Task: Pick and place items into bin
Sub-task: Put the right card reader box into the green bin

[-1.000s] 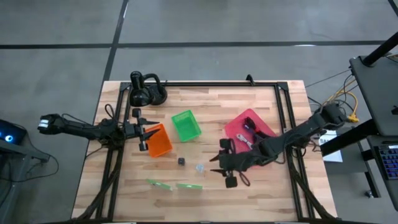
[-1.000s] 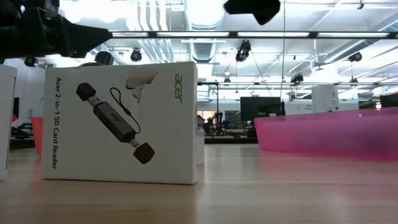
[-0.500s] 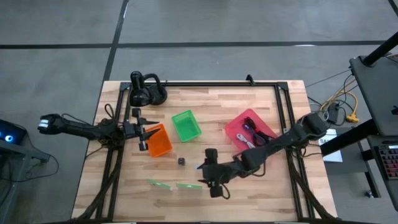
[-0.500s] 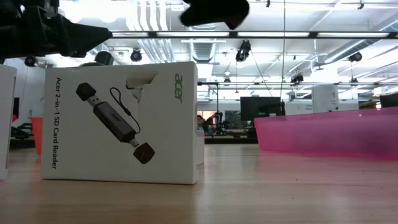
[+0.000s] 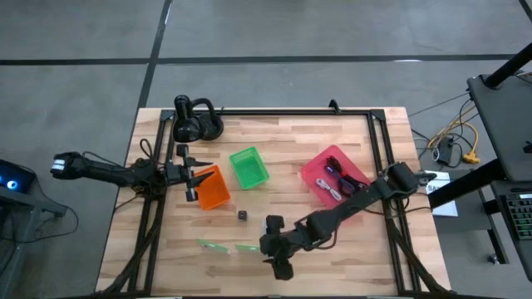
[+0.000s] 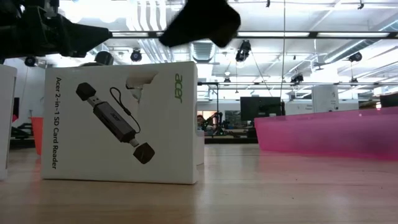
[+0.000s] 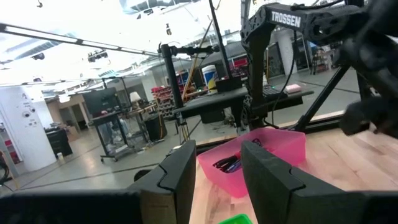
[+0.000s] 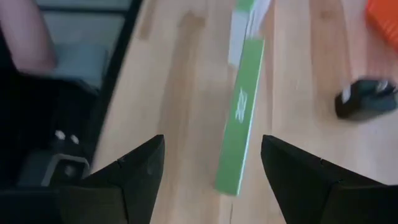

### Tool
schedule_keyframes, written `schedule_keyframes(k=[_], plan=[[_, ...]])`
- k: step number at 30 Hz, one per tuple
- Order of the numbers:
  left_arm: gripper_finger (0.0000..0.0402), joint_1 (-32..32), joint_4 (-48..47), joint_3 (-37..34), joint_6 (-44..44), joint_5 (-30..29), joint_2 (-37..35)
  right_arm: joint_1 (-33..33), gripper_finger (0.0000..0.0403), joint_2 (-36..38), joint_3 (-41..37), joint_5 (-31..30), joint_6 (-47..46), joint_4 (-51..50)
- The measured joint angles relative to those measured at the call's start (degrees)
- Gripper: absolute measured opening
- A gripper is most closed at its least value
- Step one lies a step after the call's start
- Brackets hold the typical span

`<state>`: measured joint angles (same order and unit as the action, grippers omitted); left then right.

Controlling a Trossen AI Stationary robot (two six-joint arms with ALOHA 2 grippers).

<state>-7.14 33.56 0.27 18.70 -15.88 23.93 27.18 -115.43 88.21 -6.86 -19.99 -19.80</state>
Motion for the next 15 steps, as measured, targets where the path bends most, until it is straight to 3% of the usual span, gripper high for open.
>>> schedule_keyframes(k=[15], plan=[[0.0113, 0.00, 0.00, 0.00, 0.04, 0.02, 0.04, -0.33, 0.0261, -2.57, 2.37, -0.13, -3.15, -4.99]])
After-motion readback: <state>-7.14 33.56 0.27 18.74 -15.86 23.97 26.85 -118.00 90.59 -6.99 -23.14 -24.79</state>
